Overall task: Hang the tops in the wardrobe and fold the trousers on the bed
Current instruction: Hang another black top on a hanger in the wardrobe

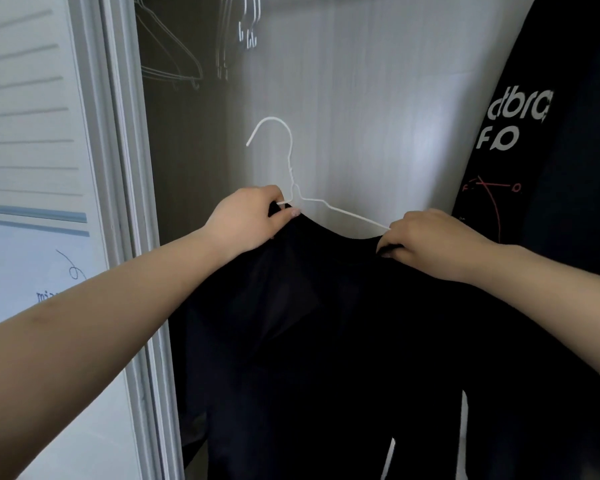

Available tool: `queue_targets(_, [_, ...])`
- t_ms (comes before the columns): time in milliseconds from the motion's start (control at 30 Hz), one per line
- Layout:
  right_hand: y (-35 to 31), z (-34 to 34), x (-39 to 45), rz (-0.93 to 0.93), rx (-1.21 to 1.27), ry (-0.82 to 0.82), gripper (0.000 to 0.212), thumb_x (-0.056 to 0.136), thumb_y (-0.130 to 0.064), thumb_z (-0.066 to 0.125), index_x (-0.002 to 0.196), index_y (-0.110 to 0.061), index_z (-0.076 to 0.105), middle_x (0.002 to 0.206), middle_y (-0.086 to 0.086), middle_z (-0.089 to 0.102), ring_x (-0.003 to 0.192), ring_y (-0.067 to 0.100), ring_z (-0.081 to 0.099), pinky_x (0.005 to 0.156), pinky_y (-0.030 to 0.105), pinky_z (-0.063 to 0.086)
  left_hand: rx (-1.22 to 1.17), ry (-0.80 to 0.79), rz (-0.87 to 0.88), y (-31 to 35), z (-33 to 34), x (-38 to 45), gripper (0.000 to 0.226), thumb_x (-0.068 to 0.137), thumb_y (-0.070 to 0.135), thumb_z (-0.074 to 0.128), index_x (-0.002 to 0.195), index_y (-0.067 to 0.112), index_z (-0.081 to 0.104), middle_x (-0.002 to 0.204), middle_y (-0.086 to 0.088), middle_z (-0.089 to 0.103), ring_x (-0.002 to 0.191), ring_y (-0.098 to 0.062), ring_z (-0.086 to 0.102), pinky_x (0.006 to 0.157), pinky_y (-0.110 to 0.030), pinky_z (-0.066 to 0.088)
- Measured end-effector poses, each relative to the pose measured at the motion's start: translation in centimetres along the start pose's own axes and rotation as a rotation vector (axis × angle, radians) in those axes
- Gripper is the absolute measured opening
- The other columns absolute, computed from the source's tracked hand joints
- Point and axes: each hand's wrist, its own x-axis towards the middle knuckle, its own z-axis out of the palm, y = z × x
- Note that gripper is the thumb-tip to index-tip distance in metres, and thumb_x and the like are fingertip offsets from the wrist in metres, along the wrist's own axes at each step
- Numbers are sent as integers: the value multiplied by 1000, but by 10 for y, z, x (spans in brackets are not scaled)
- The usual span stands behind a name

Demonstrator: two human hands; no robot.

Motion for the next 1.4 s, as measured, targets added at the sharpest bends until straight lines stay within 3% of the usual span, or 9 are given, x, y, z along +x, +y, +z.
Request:
queue_targets(133, [7, -3, -5, 33, -22, -29, 26, 96, -41, 44, 109, -31, 64, 101, -11, 63, 97, 15, 60, 80, 30, 42, 110, 15, -15, -19, 2, -6, 28, 87, 46, 60, 94, 20, 56, 87, 0, 60, 84, -22, 55, 66, -33, 41])
queue_targets(400, [14, -8, -13, 24, 41, -206, 33, 90, -52, 52, 91, -22, 65, 86, -9, 55, 88, 16, 59, 79, 35, 47, 96, 9, -13, -50, 2, -22, 13, 96, 30, 49, 102, 20, 44, 71, 0, 62, 71, -24, 62, 66, -38, 49])
queue_targets(633, [17, -25, -10, -192, -202, -314, 36, 94, -53, 43, 105, -23, 60, 111, -8, 55, 102, 14, 55, 83, 27, 43, 301, 5, 225, -61, 3, -32, 27, 100, 31, 37, 105, 18, 60, 84, 0, 56, 68, -21, 55, 60, -31, 43])
queue_targets(900, [-14, -22, 11, -52, 246, -130, 14, 90, -37, 60, 94, -28, 51, 81, -6, 60, 71, 4, 55, 62, 19, 41, 341, -55, 248, -27, 2, -19, 31, 101, 38, 35, 104, 17, 57, 83, -4, 63, 78, -28, 61, 70, -41, 51])
queue_targets(1000, [-11, -9, 3, 69, 392, -21, 30, 91, -27, 60, 117, -32, 46, 100, -8, 58, 86, 15, 57, 77, 27, 43, 159, -36, 176, -28, -2, -16, 25, 98, 41, 44, 106, 23, 59, 82, 4, 67, 59, -12, 63, 71, -34, 52])
queue_targets(1100, [-6, 3, -6, 169, 558, 228, 56, 92, -16, 58, 139, -36, 35, 99, -9, 60, 80, 8, 55, 79, 14, 38, -81, 34, 73, -39, -3, -17, 29, 89, 41, 62, 112, 23, 62, 94, 9, 65, 68, -7, 61, 77, -29, 49])
queue_targets(1233, [3, 13, -16, 260, 647, 480, 39, 89, -10, 61, 124, -27, 59, 92, -29, 56, 90, -1, 56, 80, -6, 30, -100, 7, 56, -59, -1, -22, 31, 79, 37, 74, 104, 19, 67, 89, 12, 58, 88, -8, 53, 79, -21, 36])
queue_targets(1333, [6, 18, -21, 273, 662, 473, 31, 90, -10, 60, 115, -27, 65, 96, -32, 56, 99, -6, 54, 84, -5, 31, -192, -76, -1, -65, 2, -27, 9, 79, 29, 76, 82, 30, 67, 85, 10, 66, 87, -9, 61, 78, -18, 42])
queue_targets(1400, [8, 20, -26, 244, 648, 429, 34, 91, -9, 58, 120, -26, 64, 98, -27, 59, 97, -3, 55, 86, -3, 32, -249, -116, 5, -66, 3, -29, 18, 82, 22, 74, 72, 35, 66, 83, 11, 69, 85, 0, 63, 79, -17, 45])
